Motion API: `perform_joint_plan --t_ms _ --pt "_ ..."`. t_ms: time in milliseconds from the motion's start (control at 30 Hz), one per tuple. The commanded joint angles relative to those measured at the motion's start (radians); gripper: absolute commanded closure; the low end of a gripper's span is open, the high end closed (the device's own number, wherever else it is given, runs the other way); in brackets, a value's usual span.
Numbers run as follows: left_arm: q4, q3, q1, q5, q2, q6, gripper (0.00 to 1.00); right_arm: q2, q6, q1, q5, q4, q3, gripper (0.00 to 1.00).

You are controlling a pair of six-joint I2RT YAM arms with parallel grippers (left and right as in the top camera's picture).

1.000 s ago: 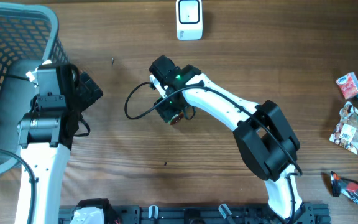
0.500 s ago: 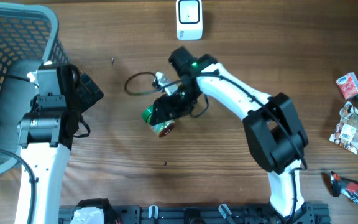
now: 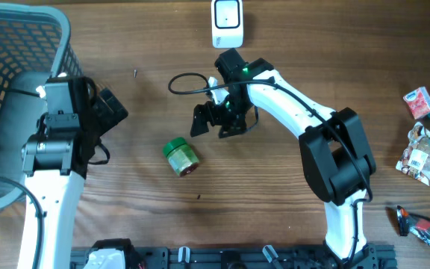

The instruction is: Scan the item barcode

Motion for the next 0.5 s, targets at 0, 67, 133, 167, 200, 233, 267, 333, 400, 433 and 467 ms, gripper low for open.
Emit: perform_joint_plan --t_ms 0,67,133,167,200,233,267,333,400,433,467 --pt "-0.012 0.000 0.007 0.042 0.056 0.013 0.00 0.015 0.114 -0.002 0.104 -0.058 0.008 0.03" --pt "-0.014 0.000 0.007 0.050 0.083 0.016 0.00 0.015 0.154 0.000 0.113 -0.084 0.008 0.00" --pt "-0.015 0.000 0.007 0.057 0.090 0.016 0.00 0.005 0.224 0.003 0.127 -0.105 0.008 0.00" --pt "-0.015 0.000 0.007 0.057 0.090 0.016 0.00 -0.007 0.282 0.005 0.153 -0.115 0.008 0.00" --pt "-0.015 0.000 0.007 0.057 0.090 0.016 0.00 -0.019 0.325 0.005 0.169 -0.121 0.008 0.00" --pt "-0.015 0.000 0.007 0.057 0.090 0.017 0.00 -0.034 0.383 0.005 0.173 -0.132 0.008 0.00" --pt "-0.015 0.000 0.007 0.057 0.090 0.017 0.00 -0.047 0.476 0.005 0.174 -0.158 0.008 0.00" --pt "-0.015 0.000 0.007 0.057 0.090 0.017 0.00 -0.060 0.563 0.005 0.175 -0.205 0.008 0.00" --pt "-0.018 0.000 0.007 0.057 0.089 0.017 0.00 -0.060 0.595 0.008 0.197 -0.214 0.008 0.05" --pt "-0.022 0.000 0.007 0.057 0.088 0.017 0.00 -0.060 0.633 0.011 0.191 -0.211 0.008 0.04" --pt "-0.027 0.000 0.007 0.057 0.087 0.020 0.00 -0.060 0.666 0.012 0.152 -0.205 0.008 0.04"
